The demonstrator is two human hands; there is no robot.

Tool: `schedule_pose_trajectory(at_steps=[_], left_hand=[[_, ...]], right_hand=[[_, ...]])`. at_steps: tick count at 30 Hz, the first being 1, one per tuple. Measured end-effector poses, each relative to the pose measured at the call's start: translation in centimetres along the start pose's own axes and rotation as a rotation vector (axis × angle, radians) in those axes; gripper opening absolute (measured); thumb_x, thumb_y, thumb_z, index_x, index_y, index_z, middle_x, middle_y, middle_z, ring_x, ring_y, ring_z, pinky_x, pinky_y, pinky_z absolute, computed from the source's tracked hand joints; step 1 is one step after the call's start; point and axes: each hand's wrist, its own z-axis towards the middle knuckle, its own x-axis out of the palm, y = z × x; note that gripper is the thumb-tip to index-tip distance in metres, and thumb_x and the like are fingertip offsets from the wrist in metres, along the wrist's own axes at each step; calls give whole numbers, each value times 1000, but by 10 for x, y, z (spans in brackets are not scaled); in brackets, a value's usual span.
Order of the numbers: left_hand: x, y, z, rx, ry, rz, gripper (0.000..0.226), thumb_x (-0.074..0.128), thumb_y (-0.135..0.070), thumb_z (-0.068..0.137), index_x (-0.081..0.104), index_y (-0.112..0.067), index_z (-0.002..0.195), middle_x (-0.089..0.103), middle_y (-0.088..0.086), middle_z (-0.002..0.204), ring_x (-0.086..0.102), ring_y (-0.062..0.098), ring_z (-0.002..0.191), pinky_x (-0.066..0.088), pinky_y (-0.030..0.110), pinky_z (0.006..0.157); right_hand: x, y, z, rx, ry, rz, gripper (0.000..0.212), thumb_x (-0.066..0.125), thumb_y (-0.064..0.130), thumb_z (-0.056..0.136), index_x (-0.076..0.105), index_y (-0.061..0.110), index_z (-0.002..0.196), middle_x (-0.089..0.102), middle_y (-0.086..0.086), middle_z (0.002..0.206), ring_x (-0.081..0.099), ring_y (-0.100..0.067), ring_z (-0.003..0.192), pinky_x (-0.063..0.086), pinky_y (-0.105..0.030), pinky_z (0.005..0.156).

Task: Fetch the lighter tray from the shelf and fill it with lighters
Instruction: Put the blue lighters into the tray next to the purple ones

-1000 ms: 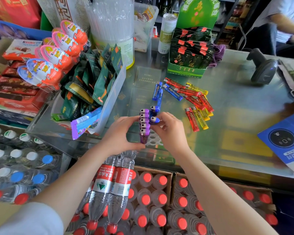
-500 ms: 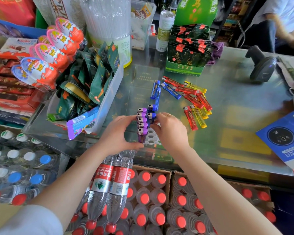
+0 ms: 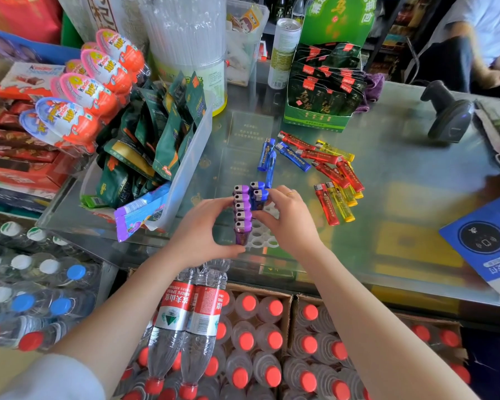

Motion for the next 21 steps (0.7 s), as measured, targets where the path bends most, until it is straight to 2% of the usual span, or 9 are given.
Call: schedule_pose_trajectory(at_steps=[5, 6, 8, 10, 12, 15, 17, 19, 21], left_hand=[[-1, 0, -1, -5, -2, -10, 76, 66, -52, 53, 47, -27, 122, 48, -18, 111, 46, 9, 108, 36, 29, 88], [-1, 0, -1, -11, -4, -18, 77, 66, -52, 53, 46, -26, 123, 48, -18, 112, 45, 8, 108, 35, 29, 89], [-1, 2, -2, -25, -14, -37, 79, 65, -51, 53, 44, -24, 124, 46, -17, 113, 42, 5, 108, 33, 27, 89], [-1, 2, -2, -38, -24, -45, 79, 65, -50, 54, 43, -23, 124, 45, -16, 114, 40, 3, 107, 31, 25, 89], [-1, 1, -1, -43, -25, -47, 78, 66, -48, 56, 42, -22, 125, 45, -15, 115, 39, 4, 109, 31, 25, 90], [-1, 3, -1, -33, -13, -42, 79, 62, -51, 57, 41, -21, 127, 44, -15, 117, 41, 8, 113, 32, 28, 94], [-1, 4, 0, -28, -12, -46, 78, 62, -50, 58, 41, -21, 127, 44, -14, 117, 41, 8, 113, 32, 28, 95], [-1, 4, 0, -26, -10, -49, 77, 62, -49, 59, 41, -22, 127, 45, -14, 117, 41, 7, 112, 33, 27, 95], [-1, 5, 0, -23, -8, -45, 76, 62, -49, 59, 41, -22, 127, 45, -14, 117, 41, 7, 112, 33, 28, 95]], right_hand=[[-12, -1, 11, -87, 136, -203, 38, 68, 34, 78, 57, 10, 105, 60, -7, 99, 48, -26, 93, 39, -36, 76], [-15, -3, 13, -97, 196, -235, 41, 69, 32, 78, 54, 12, 110, 59, -6, 103, 48, -25, 96, 39, -36, 80], [-23, -9, 18, -76, 257, -137, 42, 65, 17, 79, 49, 15, 118, 59, -4, 108, 48, -20, 96, 40, -36, 87], [-27, -12, 24, -6, 173, -9, 38, 52, 3, 80, 53, 15, 117, 58, -6, 108, 48, -12, 84, 43, -33, 81], [-23, -12, 34, 63, 62, 10, 31, 45, 4, 87, 56, 14, 114, 55, -9, 112, 51, -13, 75, 43, -30, 72], [-10, -10, 49, 159, 59, -125, 28, 41, 19, 94, 50, 16, 120, 48, -11, 123, 55, -28, 91, 47, -33, 67], [-4, -9, 58, 246, 59, -157, 28, 47, 26, 92, 45, 14, 117, 48, -12, 122, 55, -31, 96, 45, -35, 67], [0, -9, 64, 331, 11, -126, 28, 54, 21, 89, 43, 10, 112, 52, -13, 118, 55, -32, 96, 43, -36, 69], [1, -10, 69, 403, -42, -95, 27, 49, 6, 87, 43, 8, 113, 57, -15, 115, 56, -33, 95, 42, -35, 69]])
